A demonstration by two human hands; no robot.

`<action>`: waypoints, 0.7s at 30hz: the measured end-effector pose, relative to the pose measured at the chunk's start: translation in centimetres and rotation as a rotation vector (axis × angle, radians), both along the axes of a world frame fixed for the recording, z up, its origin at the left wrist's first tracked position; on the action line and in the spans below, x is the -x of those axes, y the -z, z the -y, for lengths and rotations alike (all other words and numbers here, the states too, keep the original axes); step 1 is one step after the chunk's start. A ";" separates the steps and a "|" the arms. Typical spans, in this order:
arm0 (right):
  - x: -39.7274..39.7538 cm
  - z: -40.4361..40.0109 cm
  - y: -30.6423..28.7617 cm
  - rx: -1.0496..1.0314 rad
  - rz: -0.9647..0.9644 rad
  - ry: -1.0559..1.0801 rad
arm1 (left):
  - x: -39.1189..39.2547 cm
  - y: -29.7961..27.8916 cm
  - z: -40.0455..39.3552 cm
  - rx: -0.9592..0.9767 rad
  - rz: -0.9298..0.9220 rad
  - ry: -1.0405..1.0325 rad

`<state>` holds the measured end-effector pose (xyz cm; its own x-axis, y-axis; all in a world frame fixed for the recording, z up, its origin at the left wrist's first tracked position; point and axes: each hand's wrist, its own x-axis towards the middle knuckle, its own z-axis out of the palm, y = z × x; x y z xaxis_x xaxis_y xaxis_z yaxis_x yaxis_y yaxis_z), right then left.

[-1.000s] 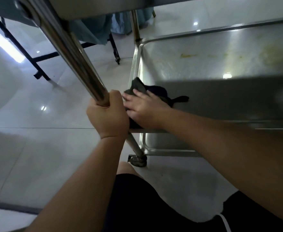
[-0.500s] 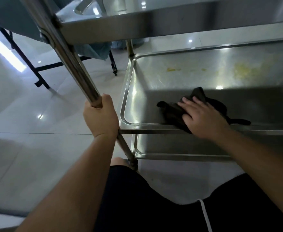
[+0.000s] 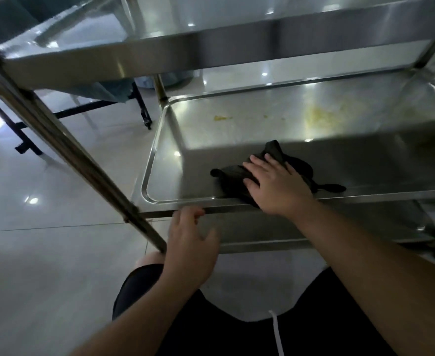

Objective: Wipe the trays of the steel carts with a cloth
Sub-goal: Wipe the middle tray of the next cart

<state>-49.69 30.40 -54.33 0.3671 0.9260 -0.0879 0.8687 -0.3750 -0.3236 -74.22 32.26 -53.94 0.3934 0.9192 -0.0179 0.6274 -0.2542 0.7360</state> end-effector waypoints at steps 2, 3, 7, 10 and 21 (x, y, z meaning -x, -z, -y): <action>-3.6 2.2 0.0 -0.002 0.019 0.052 | -3.0 -1.3 -1.3 -0.131 -0.034 0.123; -5.9 3.6 0.0 0.007 0.035 0.091 | -4.4 -1.8 -1.9 -0.168 -0.056 0.165; -14.7 9.4 -0.5 0.059 0.057 0.317 | -9.6 -2.0 -2.9 -0.165 -0.140 0.281; -16.6 10.3 -0.8 0.094 0.038 0.424 | -12.9 -1.8 -3.3 -0.193 -0.143 0.275; -9.2 8.3 -0.2 -0.032 0.091 0.014 | -19.9 0.4 -2.5 -0.236 -0.212 0.254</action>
<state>-40.50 22.13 -54.10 0.3851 0.9225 -0.0238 0.8896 -0.3780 -0.2562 -54.33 34.81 -54.39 0.6187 0.7819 0.0762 0.6549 -0.5669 0.4998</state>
